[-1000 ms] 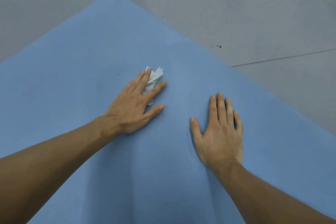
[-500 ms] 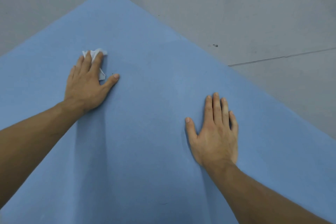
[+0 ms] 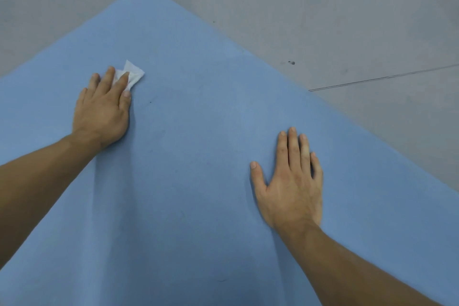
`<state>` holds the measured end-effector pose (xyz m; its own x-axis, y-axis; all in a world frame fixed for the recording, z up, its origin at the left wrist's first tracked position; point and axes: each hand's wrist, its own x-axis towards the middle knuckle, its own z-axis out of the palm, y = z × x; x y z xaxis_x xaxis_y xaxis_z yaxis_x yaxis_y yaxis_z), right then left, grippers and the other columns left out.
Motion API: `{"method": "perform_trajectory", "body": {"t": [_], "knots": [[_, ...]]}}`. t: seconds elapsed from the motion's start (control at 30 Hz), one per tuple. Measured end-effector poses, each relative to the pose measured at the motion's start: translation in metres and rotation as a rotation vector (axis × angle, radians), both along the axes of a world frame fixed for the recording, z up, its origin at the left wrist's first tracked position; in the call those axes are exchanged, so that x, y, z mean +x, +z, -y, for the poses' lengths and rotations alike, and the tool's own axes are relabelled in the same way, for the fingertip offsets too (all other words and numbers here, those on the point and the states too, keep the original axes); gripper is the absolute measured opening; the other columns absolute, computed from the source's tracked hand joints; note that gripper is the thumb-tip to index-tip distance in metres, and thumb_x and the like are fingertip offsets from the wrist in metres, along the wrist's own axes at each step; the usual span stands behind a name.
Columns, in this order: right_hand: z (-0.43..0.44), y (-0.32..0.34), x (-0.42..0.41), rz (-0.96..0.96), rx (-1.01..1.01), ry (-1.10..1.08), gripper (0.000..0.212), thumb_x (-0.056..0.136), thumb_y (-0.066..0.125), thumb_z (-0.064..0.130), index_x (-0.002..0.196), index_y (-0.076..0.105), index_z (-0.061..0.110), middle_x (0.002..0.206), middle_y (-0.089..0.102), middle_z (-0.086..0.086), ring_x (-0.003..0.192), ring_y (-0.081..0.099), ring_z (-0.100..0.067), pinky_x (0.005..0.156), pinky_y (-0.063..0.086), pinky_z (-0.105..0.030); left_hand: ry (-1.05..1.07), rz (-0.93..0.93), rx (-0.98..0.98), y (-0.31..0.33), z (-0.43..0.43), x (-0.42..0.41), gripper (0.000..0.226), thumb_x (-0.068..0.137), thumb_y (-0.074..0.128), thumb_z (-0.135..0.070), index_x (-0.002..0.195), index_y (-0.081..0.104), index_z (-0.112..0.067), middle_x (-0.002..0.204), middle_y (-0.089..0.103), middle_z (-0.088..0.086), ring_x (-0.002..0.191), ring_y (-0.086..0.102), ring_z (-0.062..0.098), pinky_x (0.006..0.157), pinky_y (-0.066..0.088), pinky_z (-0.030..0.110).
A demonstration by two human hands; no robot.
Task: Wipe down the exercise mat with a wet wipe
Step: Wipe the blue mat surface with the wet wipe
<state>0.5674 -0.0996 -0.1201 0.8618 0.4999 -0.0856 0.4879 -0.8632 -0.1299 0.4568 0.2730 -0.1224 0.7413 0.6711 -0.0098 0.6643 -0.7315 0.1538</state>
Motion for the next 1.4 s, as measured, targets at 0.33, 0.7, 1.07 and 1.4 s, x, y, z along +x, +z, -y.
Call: {"method": "perform_trajectory", "body": {"t": [0.33, 0.7, 1.07, 1.4], "knots": [[0.000, -0.001, 0.000, 0.008, 0.000, -0.008, 0.084, 0.098, 0.020, 0.066, 0.165, 0.009, 0.016, 0.173, 0.003, 0.000, 0.159, -0.003, -0.017, 0.128, 0.008, -0.043, -0.536, -0.011, -0.175, 0.001, 0.107, 0.021, 0.058, 0.106, 0.013, -0.051, 0.163, 0.014, -0.040, 0.171, -0.002, -0.018, 0.157, -0.004, 0.006, 0.127, 0.004, 0.035], [0.001, -0.003, 0.000, 0.001, 0.013, -0.005, 0.083, 0.099, 0.021, 0.066, 0.165, 0.009, 0.017, 0.173, 0.003, 0.001, 0.159, -0.004, -0.017, 0.128, 0.009, -0.043, -0.316, -0.053, -0.154, 0.017, 0.066, 0.018, 0.102, 0.085, 0.022, -0.084, 0.164, 0.019, -0.018, 0.173, 0.006, 0.002, 0.159, 0.005, 0.016, 0.127, 0.005, 0.032], [0.001, -0.001, 0.000, 0.006, -0.008, -0.003, 0.084, 0.098, 0.018, 0.067, 0.165, 0.008, 0.017, 0.173, 0.002, 0.000, 0.159, -0.004, -0.017, 0.128, 0.007, -0.042, -0.316, -0.027, 0.034, 0.022, 0.053, 0.018, 0.104, 0.088, 0.021, -0.088, 0.163, 0.017, -0.016, 0.173, 0.003, -0.001, 0.159, -0.002, 0.014, 0.128, 0.000, 0.035], [0.001, 0.002, -0.001, 0.005, -0.023, -0.005, 0.084, 0.097, 0.016, 0.067, 0.165, 0.007, 0.017, 0.173, 0.001, 0.000, 0.159, -0.005, -0.017, 0.128, 0.007, -0.042, -0.262, -0.003, -0.129, 0.008, 0.076, 0.028, 0.056, 0.110, 0.024, -0.040, 0.163, 0.020, -0.025, 0.172, 0.011, -0.001, 0.159, 0.006, 0.023, 0.128, 0.009, 0.045]]}}
